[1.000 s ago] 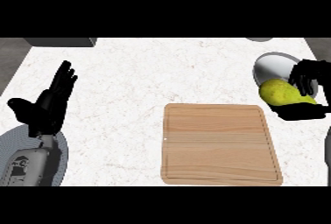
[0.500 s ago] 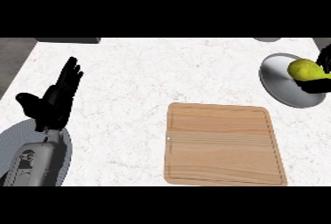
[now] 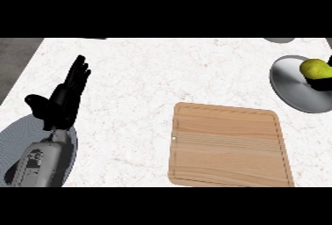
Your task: Pick the pear from the cutting board and place it in the pan
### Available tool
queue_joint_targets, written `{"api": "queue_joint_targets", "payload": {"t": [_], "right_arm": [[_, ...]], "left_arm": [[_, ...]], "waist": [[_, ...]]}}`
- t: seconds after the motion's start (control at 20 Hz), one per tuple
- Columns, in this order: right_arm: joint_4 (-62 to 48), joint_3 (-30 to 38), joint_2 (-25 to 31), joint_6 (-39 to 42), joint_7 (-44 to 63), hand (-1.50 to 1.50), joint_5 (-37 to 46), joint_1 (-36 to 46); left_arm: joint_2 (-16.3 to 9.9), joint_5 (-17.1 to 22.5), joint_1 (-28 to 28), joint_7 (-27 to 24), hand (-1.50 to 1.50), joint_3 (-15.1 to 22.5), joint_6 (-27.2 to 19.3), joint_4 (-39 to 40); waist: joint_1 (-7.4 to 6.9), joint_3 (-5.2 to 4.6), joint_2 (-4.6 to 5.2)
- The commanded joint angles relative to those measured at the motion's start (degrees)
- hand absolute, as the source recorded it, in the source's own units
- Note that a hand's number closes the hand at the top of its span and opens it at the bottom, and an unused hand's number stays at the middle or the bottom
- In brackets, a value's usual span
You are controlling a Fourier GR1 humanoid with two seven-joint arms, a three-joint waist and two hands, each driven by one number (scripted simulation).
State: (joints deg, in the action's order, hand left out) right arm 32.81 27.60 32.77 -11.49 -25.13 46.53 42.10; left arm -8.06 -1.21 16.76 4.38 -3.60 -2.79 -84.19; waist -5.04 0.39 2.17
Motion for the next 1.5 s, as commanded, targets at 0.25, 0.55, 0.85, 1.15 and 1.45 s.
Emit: {"api": "queue_joint_targets", "payload": {"t": [0.25,0.55,0.85,1.15,1.45], "right_arm": [[-16.29,2.67,1.71,10.73,-0.61,-1.5,-2.61,4.32],[-20.46,2.8,1.1,14.09,-6.24,-1.5,-2.88,4.62],[-20.33,10.54,2.53,13.95,-12.51,-1.5,-10.57,6.26],[-23.75,16.28,8.57,26.7,-18.63,-1.5,-16.84,1.39],[-24.51,15.96,13.44,44.02,-25.86,-1.5,-18.19,-5.11]], "left_arm": [[0.11,0.33,0.01,-0.49,0.0,0.96,1.5,0.05],[-0.36,0.0,1.92,-0.61,0.0,-0.76,0.05,2.13],[-0.63,0.47,1.26,-0.2,0.0,-1.43,0.08,1.89],[-1.6,0.92,-1.23,-0.11,0.0,-1.83,1.08,0.65],[-1.49,0.97,-2.32,1.44,0.0,-2.37,0.01,-1.34]], "waist": [[-1.85,0.15,0.73],[-0.51,0.13,0.56],[0.59,0.14,0.06],[1.95,0.08,-0.65],[3.74,-0.11,-1.69]]}}
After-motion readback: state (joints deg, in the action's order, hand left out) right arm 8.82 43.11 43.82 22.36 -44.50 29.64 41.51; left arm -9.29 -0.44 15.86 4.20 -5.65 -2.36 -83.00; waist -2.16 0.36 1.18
